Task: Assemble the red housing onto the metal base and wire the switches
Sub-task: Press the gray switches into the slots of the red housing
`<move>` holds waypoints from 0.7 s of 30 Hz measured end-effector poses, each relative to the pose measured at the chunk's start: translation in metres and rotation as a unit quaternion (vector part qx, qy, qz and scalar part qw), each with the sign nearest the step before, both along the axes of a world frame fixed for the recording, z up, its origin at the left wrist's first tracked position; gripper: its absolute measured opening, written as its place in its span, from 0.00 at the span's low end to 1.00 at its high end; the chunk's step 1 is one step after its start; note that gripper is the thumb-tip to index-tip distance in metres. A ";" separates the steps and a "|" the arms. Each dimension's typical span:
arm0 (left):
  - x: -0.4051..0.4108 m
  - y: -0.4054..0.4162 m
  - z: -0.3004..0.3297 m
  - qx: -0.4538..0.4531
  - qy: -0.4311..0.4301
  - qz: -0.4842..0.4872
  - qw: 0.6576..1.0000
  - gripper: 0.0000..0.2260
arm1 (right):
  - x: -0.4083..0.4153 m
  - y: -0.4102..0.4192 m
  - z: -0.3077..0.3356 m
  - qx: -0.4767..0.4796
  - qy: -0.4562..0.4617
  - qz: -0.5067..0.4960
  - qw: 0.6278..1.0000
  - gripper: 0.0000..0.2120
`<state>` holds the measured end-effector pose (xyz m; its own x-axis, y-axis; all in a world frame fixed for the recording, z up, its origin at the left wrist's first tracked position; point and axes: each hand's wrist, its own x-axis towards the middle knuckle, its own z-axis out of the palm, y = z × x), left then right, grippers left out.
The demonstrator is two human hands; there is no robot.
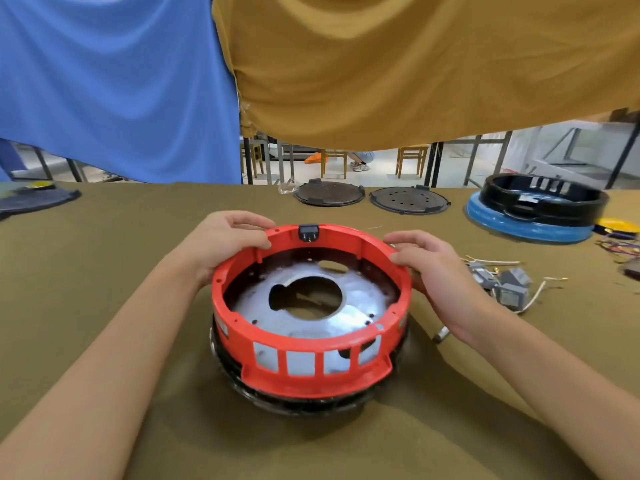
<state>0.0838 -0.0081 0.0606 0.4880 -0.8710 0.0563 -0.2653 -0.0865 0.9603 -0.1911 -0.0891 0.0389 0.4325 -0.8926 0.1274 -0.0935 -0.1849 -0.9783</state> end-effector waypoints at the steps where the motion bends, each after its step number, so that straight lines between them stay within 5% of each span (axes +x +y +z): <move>1: 0.000 -0.001 -0.001 -0.011 0.014 0.021 1.000 0.12 | 0.001 0.000 -0.003 -0.005 0.004 0.006 1.000 0.11; 9: 0.000 0.002 -0.001 0.022 0.011 0.004 1.000 0.11 | 0.004 -0.007 -0.014 -0.092 0.044 0.002 0.995 0.09; 13: 0.000 0.006 0.003 0.102 -0.096 -0.014 0.990 0.14 | -0.002 -0.019 -0.013 -0.158 0.119 -0.063 0.978 0.07; 17: -0.008 0.003 0.000 0.028 -0.092 0.040 0.995 0.13 | -0.025 -0.040 0.002 -0.282 0.311 -0.210 0.883 0.05; 21: -0.011 -0.003 -0.006 -0.045 -0.068 0.109 0.991 0.11 | -0.049 -0.053 0.008 -0.207 0.537 -0.232 0.784 0.08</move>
<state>0.0724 -0.0106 0.0543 0.6466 -0.7342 0.2070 -0.3768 -0.0714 0.9235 -0.2398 -0.1426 0.0471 0.1307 -0.9638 0.2324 -0.9737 -0.1689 -0.1529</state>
